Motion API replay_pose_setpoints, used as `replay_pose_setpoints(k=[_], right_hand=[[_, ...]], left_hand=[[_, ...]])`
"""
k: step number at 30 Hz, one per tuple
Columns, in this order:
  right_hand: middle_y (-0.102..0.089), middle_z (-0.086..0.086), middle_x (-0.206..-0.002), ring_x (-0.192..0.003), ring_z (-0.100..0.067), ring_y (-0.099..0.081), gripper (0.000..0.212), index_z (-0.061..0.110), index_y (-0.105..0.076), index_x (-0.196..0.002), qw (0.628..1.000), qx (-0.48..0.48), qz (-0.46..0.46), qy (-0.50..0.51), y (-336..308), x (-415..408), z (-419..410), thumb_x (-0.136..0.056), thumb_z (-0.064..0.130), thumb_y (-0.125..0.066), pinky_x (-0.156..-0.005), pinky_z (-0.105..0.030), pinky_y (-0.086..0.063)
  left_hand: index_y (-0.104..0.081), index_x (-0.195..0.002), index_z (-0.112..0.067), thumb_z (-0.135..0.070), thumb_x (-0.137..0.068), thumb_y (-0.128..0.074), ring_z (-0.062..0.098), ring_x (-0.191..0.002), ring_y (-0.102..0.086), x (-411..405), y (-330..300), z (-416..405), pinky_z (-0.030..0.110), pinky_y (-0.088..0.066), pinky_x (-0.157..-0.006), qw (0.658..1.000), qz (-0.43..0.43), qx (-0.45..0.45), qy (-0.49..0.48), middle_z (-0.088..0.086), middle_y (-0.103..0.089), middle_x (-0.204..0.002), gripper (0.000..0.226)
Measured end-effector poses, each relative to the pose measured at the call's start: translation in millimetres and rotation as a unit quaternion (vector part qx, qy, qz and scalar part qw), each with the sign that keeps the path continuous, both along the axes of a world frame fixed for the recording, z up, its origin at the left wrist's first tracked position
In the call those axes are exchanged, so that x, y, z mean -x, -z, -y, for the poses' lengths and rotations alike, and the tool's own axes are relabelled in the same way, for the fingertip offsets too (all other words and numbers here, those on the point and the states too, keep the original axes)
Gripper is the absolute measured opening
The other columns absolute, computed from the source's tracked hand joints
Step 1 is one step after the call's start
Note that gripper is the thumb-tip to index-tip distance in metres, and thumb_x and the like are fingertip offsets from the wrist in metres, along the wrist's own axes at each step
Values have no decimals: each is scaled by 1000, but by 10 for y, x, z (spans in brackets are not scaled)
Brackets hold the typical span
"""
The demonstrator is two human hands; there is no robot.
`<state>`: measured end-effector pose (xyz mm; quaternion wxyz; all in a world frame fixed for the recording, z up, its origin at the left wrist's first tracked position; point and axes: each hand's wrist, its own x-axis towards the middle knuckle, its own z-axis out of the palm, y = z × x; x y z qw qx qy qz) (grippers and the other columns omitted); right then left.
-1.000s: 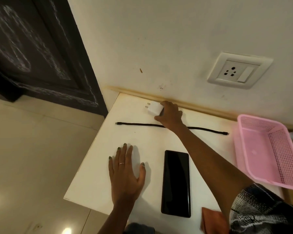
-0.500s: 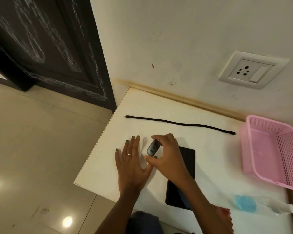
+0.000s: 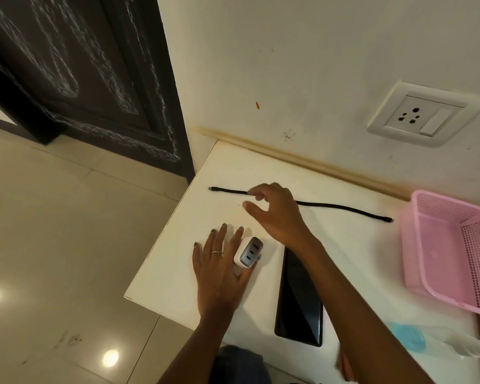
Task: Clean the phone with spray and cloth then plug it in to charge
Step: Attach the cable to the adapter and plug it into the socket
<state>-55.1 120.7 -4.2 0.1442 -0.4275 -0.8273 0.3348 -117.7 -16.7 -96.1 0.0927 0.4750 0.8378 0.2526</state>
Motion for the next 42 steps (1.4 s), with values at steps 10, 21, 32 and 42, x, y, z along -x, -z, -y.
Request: replay_pose_setpoints(k=[10,21,32,42], right_hand=[[-54,-6,-119,-112,-23,-47,35,18,-57,-122,968,-138,159,-133,413,915,-248,-91,32,-56,-87,-36,-38],[-64,-8,-96,-89,-26,-58,17,8,-61,-94,994,-70,80,-37,420,483,-358,-95,14,-46,-75,-38,-47],[-65,4,-67,-56,3,-56,12,16,-67,-89,987,148,-53,2,-300,-319,228,-91,21,-57,-55,-10,-41],[-67,12,-77,-74,2,-60,7,24,-66,-82,990,121,-42,64,-122,-562,651,-81,18,-71,-63,-8,-45]], left_hand=[[-36,-136,-31,-66,-86,-33,32,-129,-48,8,31,-14,57,-22,-109,999,-34,27,-1,6,-51,-142,61],[-32,-137,-34,-66,-87,-32,33,-131,-45,-5,9,2,55,-14,-109,1000,-2,-6,-10,6,-49,-143,60],[-33,-137,-37,-63,-88,-38,30,-137,-36,-4,72,10,52,-10,-114,1000,-4,5,-6,4,-43,-147,56],[-37,-136,-35,-64,-90,-31,30,-136,-38,10,64,22,51,-13,-113,1000,-15,-13,-2,6,-46,-145,55]])
